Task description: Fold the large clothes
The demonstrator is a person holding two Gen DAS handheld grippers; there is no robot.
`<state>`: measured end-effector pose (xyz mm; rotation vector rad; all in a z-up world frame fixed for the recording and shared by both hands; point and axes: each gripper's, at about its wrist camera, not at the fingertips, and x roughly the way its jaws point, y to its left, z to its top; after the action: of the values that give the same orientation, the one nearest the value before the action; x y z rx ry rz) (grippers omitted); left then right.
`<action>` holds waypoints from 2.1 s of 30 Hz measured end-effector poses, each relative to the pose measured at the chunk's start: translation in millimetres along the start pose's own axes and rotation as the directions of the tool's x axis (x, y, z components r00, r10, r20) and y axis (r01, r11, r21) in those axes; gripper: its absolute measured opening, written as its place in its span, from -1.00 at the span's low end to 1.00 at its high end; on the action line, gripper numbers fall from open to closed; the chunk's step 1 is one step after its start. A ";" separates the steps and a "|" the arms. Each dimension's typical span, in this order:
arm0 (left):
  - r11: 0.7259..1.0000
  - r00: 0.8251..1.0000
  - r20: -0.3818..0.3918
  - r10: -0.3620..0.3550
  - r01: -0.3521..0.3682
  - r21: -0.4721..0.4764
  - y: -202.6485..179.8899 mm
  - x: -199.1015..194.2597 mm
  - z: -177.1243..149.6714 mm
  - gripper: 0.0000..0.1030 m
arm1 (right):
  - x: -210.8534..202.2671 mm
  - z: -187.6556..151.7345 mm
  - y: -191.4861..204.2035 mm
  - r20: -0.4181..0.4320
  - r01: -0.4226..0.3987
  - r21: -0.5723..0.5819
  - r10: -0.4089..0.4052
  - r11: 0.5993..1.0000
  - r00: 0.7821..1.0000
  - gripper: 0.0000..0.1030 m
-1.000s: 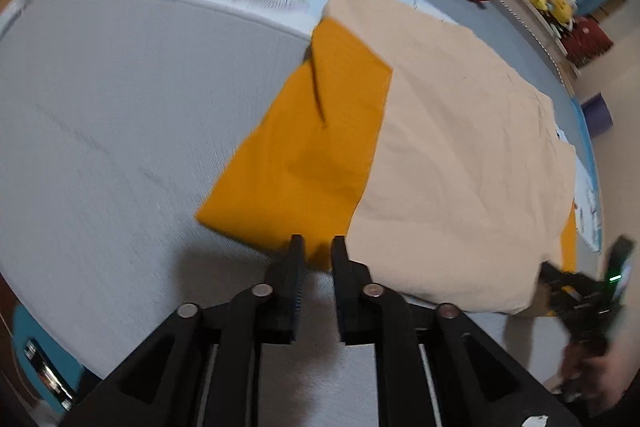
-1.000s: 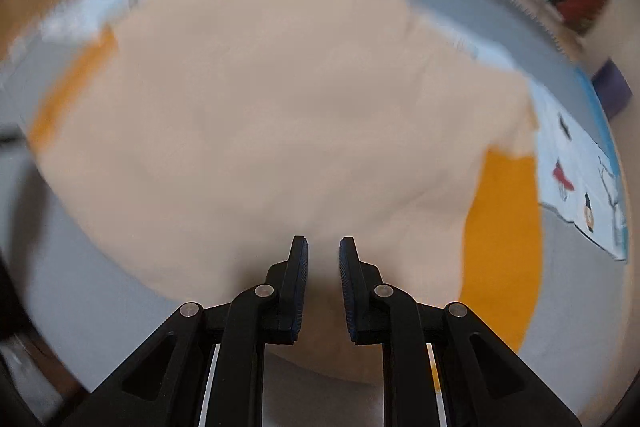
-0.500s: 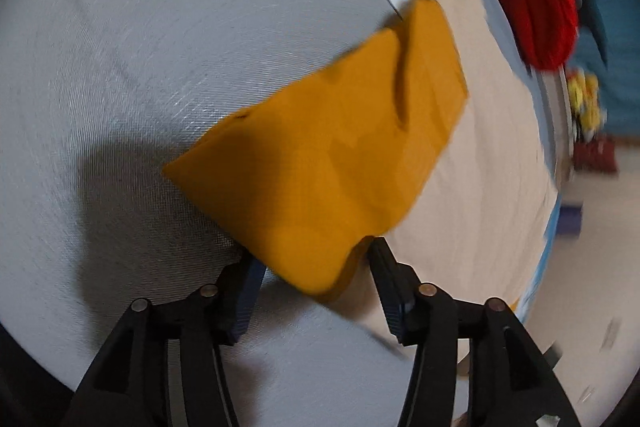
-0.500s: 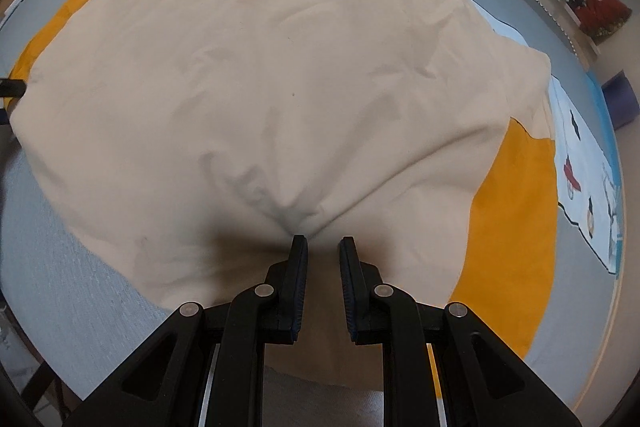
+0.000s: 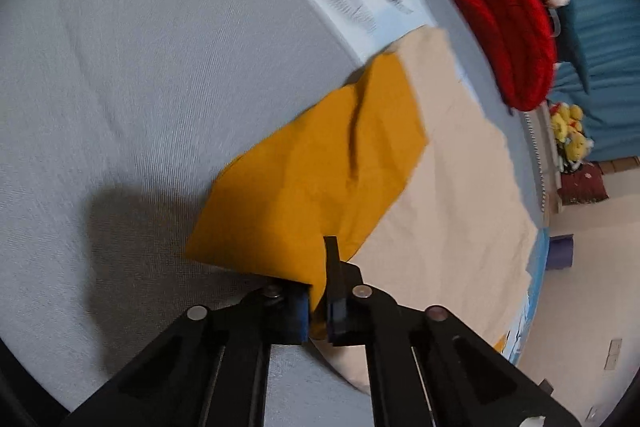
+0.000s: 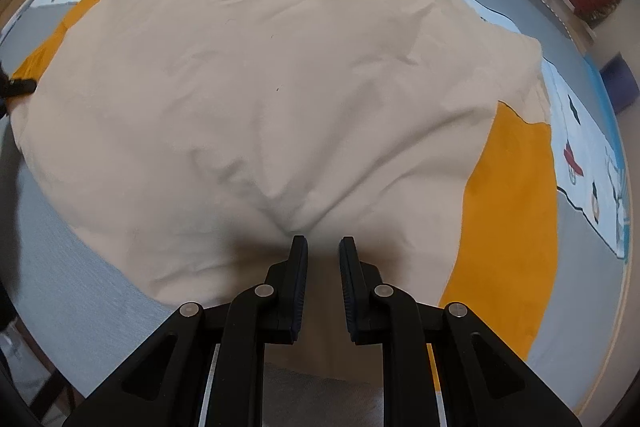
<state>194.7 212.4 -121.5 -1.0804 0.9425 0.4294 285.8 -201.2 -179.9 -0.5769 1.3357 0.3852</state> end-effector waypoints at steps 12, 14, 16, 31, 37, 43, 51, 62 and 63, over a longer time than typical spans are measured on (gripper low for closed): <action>0.938 0.977 0.213 0.011 -0.084 0.336 -32.0 -96.4 -11.5 -0.96 | -65.7 19.4 34.3 0.240 -0.215 0.070 0.193 0.974 0.951 -0.65; 0.907 0.963 0.271 0.013 -0.125 0.403 -40.9 -111.4 -17.6 -0.96 | -68.1 23.0 50.4 0.235 -0.277 0.035 0.261 0.960 0.936 -0.65; 0.883 0.954 0.299 0.004 -0.144 0.447 -48.4 -116.5 -21.3 -0.96 | -61.5 27.0 73.4 0.191 -0.328 -0.006 0.323 0.945 0.927 -0.65; 0.674 0.948 0.270 -0.167 -0.090 0.733 -129.6 -97.8 -83.8 -0.97 | -81.4 41.7 40.5 0.250 -0.207 0.086 0.180 0.975 0.951 -0.59; 0.552 0.950 0.180 -0.255 -0.010 0.834 -189.2 -83.7 -150.1 -0.97 | -126.0 -7.4 -47.9 0.365 -0.159 0.270 0.052 0.950 0.930 -0.33; 0.363 0.961 -0.030 -0.275 0.133 0.922 -242.9 -42.9 -237.9 -0.97 | -140.6 -60.6 -101.1 0.369 -0.165 0.344 0.028 0.925 0.929 -0.31; 0.256 0.931 -0.360 -0.060 0.362 0.896 -246.5 11.3 -296.0 -0.66 | -133.0 -84.8 -143.6 0.387 -0.316 0.428 0.143 0.847 0.911 -0.11; 0.496 0.974 -0.181 -0.136 0.225 0.839 -213.2 -36.6 -203.4 -0.26 | -71.9 -47.7 -70.0 0.146 -0.364 0.337 0.333 0.869 0.931 -0.06; 0.510 0.984 -0.149 -0.098 0.179 0.841 -207.8 -34.8 -197.0 -0.26 | -61.5 -47.7 -60.7 0.087 -0.313 0.320 0.301 0.894 0.950 -0.06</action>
<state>236.3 -49.4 -7.7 -0.2307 0.9570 -0.2475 270.2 -274.4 -115.6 -0.0744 1.4226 0.4139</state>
